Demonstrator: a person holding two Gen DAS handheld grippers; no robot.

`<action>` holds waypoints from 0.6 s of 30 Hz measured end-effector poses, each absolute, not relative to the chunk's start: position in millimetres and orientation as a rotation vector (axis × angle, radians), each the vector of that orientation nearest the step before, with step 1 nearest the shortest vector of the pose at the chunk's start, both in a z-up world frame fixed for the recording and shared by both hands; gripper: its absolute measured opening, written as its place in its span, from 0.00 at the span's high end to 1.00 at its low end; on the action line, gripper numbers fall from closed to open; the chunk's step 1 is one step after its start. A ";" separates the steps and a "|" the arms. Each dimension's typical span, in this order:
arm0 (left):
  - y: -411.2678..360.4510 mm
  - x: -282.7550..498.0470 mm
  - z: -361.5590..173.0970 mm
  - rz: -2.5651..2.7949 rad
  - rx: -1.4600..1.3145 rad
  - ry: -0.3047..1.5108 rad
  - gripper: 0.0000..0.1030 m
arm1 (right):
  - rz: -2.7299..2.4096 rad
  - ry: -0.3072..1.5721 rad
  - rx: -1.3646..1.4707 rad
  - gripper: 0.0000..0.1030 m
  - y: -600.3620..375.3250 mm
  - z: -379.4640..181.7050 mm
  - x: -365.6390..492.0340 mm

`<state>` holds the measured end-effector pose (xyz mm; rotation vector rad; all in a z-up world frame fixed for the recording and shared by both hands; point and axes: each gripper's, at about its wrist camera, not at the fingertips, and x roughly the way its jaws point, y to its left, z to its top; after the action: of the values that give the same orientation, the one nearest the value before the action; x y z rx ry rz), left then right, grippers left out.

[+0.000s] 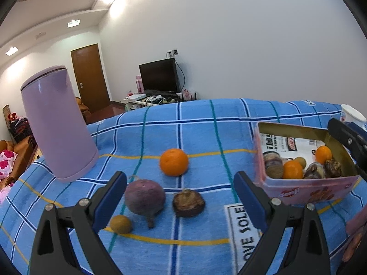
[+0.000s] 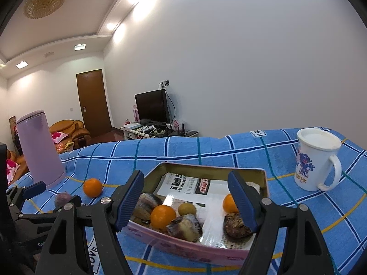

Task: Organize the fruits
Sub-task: 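Withdraw both tools from the tin toward the remaining fruits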

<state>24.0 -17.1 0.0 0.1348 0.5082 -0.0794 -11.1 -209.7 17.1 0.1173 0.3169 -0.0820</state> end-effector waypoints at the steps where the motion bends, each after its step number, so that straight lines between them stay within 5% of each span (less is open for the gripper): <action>1: -14.6 24.0 -0.3 -0.080 0.135 0.509 0.06 | -0.078 0.323 0.118 0.26 -207.1 16.7 -10.2; 18: 41.2 32.0 -3.0 -0.052 0.089 0.538 0.06 | 0.022 0.418 0.089 0.26 -138.4 7.2 1.5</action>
<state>32.0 41.2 -3.0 0.0886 0.5382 -0.0522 1.5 -138.4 7.2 0.0887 0.4181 0.0225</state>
